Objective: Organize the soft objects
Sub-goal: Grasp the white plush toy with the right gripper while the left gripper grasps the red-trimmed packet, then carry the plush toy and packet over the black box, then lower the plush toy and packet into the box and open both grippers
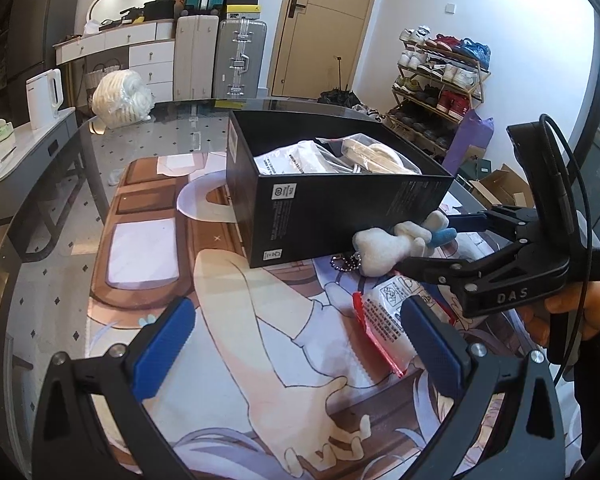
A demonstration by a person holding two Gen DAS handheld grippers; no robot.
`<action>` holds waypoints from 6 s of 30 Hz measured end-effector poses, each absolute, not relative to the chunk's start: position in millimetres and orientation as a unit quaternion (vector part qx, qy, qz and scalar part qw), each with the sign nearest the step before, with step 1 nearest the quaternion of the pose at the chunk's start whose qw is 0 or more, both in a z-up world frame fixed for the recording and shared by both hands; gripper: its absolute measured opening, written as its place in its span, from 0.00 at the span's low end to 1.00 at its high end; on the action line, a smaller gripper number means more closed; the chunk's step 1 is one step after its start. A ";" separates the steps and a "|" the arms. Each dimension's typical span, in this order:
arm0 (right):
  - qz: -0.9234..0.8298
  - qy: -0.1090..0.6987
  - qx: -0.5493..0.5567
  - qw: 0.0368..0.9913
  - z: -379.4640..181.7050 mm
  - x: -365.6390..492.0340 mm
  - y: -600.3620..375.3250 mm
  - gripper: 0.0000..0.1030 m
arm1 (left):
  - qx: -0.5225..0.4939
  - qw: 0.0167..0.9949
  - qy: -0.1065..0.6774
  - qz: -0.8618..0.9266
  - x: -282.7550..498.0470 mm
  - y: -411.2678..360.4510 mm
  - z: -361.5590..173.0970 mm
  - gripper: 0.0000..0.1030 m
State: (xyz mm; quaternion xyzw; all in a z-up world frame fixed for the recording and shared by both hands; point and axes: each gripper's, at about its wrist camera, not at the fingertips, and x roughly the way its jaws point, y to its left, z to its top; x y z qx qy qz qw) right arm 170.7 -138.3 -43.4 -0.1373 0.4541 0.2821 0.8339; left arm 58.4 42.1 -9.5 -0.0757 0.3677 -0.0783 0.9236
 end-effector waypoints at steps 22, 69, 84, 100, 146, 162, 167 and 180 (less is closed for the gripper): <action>0.316 0.442 -0.131 0.829 -42.4 152.5 -146.5 0.40 | -0.069 0.921 0.376 -0.073 59.0 38.8 -11.8 1.00; 0.272 0.417 -0.077 0.864 -36.5 100.3 -224.4 0.39 | 0.001 0.909 0.404 -0.099 61.1 -19.4 -11.3 0.51; 0.276 0.384 -0.079 0.877 0.9 92.0 -216.7 0.39 | -0.018 0.935 0.343 -0.091 48.0 8.5 33.3 0.51; 0.259 0.349 -0.068 0.898 54.3 109.9 -192.8 0.39 | -0.017 0.952 0.300 -0.063 72.2 29.8 75.9 0.52; 0.250 0.377 -0.131 0.882 19.7 210.2 -107.0 0.47 | -0.008 0.942 0.325 -0.082 157.9 31.8 32.3 0.66; 0.256 0.297 -0.100 0.914 49.7 166.4 -156.2 0.99 | -0.048 0.953 0.288 -0.076 108.5 38.7 55.3 1.00; 0.280 0.276 -0.086 0.916 49.6 151.7 -162.7 0.99 | -0.057 0.958 0.276 -0.045 95.3 43.9 54.8 1.00; 0.318 0.238 -0.067 0.915 21.4 126.0 -170.5 0.99 | -0.042 0.969 0.245 0.006 76.7 42.1 38.4 1.00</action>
